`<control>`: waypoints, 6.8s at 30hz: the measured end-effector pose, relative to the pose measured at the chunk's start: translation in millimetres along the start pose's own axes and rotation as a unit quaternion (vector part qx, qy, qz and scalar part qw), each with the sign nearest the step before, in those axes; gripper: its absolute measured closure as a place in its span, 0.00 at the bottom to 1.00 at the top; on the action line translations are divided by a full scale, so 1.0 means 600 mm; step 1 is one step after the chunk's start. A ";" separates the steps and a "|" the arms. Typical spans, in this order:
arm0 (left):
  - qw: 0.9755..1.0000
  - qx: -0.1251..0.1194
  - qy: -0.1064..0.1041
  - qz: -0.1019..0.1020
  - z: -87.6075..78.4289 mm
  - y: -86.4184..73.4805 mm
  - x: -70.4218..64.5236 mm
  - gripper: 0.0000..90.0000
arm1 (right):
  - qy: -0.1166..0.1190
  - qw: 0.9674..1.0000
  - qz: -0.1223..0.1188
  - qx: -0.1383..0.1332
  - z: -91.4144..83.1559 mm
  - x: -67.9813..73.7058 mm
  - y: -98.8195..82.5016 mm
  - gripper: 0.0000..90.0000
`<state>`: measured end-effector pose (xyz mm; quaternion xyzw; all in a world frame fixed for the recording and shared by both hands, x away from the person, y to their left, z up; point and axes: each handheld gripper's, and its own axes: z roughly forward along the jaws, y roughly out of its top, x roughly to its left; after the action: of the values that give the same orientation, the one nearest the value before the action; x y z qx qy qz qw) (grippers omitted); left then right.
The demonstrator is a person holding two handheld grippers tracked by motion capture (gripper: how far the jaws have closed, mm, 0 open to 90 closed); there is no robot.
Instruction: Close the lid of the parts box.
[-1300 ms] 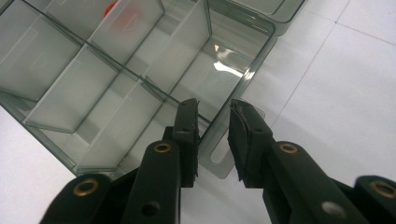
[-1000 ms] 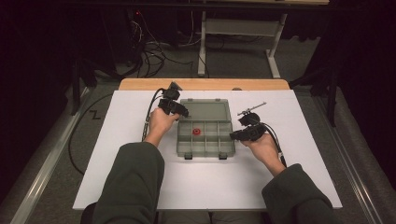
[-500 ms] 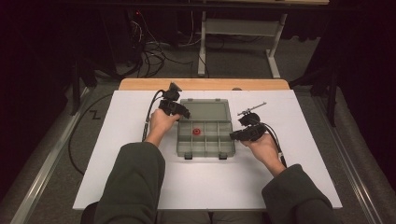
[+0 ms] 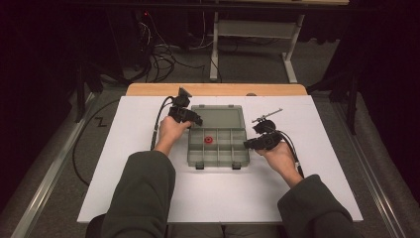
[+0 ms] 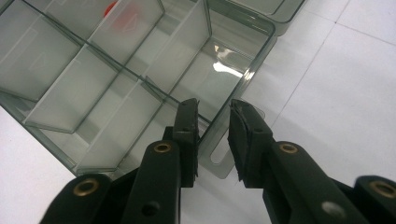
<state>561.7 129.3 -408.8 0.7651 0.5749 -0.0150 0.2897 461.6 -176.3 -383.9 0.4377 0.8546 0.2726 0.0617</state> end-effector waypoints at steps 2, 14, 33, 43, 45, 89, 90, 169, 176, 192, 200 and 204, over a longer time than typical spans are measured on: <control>1.000 0.000 -0.004 -0.003 0.001 0.000 0.001 0.43 | 0.000 1.000 0.000 0.000 0.000 0.000 0.000 0.83; 1.000 0.000 -0.018 -0.011 0.005 0.000 0.003 0.40 | 0.000 1.000 0.000 0.000 0.000 0.000 0.000 0.83; 1.000 -0.011 -0.004 0.007 -0.007 0.000 -0.005 0.46 | -0.005 1.000 0.004 0.004 0.000 0.003 0.001 0.83; 1.000 -0.026 0.003 0.018 -0.019 0.000 -0.009 0.50 | -0.006 1.000 0.003 0.002 0.000 0.003 0.001 0.84; 0.999 -0.029 0.004 0.020 -0.023 -0.001 -0.011 0.51 | -0.006 1.000 0.003 0.002 0.000 0.004 0.001 0.84; 0.995 -0.055 0.023 0.080 -0.074 -0.010 -0.040 0.56 | -0.012 1.000 0.001 0.004 0.000 0.007 0.002 0.84; 0.995 -0.055 0.025 0.083 -0.075 -0.011 -0.041 0.56 | -0.012 1.000 0.000 0.004 0.000 0.006 0.002 0.84; 0.986 -0.085 0.021 0.144 -0.124 -0.078 -0.062 0.70 | -0.010 1.000 0.006 -0.017 0.001 0.005 -0.008 0.83; 0.985 -0.089 0.019 0.148 -0.131 -0.082 -0.065 0.70 | -0.009 1.000 0.007 -0.018 0.000 0.005 -0.010 0.83; 0.984 -0.090 0.017 0.150 -0.130 -0.084 -0.062 0.69 | -0.010 1.000 -0.008 -0.026 0.000 0.008 -0.011 0.79; 0.984 -0.096 0.013 0.149 -0.129 -0.088 -0.061 0.68 | -0.005 0.999 -0.016 -0.051 -0.030 0.010 -0.012 0.83; 0.984 -0.096 0.013 0.149 -0.127 -0.092 -0.062 0.67 | 0.006 0.998 -0.014 -0.055 -0.046 0.001 -0.005 0.92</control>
<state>476.8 141.5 -355.7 0.8110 0.4573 0.0936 0.3528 449.7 -188.8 -361.9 0.4197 0.8449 0.3207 0.0846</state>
